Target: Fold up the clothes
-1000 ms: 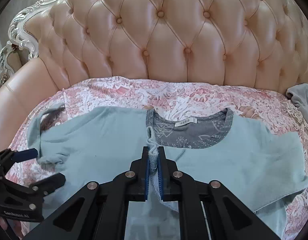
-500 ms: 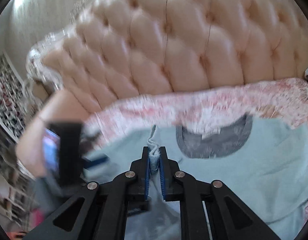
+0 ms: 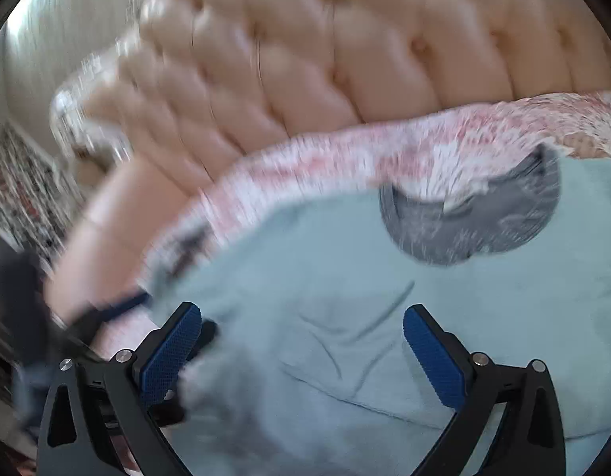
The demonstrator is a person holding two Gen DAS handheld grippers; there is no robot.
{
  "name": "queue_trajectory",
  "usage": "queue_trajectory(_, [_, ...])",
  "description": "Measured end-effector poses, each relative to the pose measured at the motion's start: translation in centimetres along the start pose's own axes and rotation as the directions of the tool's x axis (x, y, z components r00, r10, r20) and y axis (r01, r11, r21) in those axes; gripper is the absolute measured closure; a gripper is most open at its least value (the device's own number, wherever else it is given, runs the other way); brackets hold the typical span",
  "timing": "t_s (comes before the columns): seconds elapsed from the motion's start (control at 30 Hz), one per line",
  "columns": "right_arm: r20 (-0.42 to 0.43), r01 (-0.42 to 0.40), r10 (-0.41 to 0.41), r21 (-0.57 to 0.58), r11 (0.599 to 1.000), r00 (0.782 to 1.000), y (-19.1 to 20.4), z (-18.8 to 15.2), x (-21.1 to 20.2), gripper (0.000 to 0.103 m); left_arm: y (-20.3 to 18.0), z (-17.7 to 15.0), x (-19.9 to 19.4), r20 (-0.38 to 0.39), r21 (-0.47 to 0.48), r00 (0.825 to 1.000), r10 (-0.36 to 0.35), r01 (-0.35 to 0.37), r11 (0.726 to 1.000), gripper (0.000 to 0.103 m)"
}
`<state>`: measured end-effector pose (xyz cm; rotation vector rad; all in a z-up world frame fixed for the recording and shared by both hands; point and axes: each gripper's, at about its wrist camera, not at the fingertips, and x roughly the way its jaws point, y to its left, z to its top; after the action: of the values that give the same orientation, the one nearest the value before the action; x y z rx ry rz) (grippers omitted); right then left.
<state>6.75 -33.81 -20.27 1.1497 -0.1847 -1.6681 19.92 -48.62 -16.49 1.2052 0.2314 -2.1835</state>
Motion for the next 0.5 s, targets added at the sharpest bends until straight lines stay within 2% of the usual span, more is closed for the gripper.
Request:
queue_trajectory(0.03, [0.052,-0.039,0.037,0.042,0.998,0.998,-0.7,0.4,-2.1,0.0,-0.2,0.1,-0.4,0.009,0.002,1.0,-0.006,0.006,1.0,0.0])
queue_trajectory(0.1, [0.171,-0.131,0.109,0.125,0.983,0.979,-2.4,1.1,-6.7,0.0,-0.6,0.4,-1.2,0.028,0.007,0.999,-0.019,0.019,1.0,0.0])
queue_trajectory(0.2, [0.359,-0.279,0.169,0.28,0.918,0.918,-7.3,0.2,-13.5,0.0,-2.5,0.8,-1.3,0.033,0.023,0.997,-0.065,0.065,0.998,0.0])
queue_trajectory(0.3, [0.505,-0.395,0.149,0.424,0.815,0.85,-13.0,-3.1,-17.4,0.0,-5.2,1.1,-0.8,0.024,0.051,0.993,-0.113,0.112,0.992,0.0])
queue_trajectory(0.33, [0.517,-0.405,0.132,0.461,0.789,0.846,-14.5,-4.2,-17.8,0.0,-6.4,1.1,-0.3,0.016,0.069,0.992,-0.123,0.122,0.99,0.0])
queue_trajectory(0.43, [0.513,-0.414,0.091,0.561,0.717,0.854,-18.1,-7.0,-17.6,0.001,-9.8,1.3,1.4,-0.005,0.139,0.993,-0.116,0.116,0.983,0.0])
queue_trajectory(0.47, [0.51,-0.424,0.094,0.585,0.691,0.855,-18.7,-7.4,-17.1,0.007,-10.5,1.4,1.8,-0.004,0.157,0.994,-0.107,0.107,0.982,0.0])
queue_trajectory(0.5, [0.521,-0.443,0.104,0.586,0.678,0.847,-19.0,-7.6,-16.7,0.008,-11.2,1.5,2.1,-0.004,0.175,0.995,-0.098,0.098,0.98,0.0])
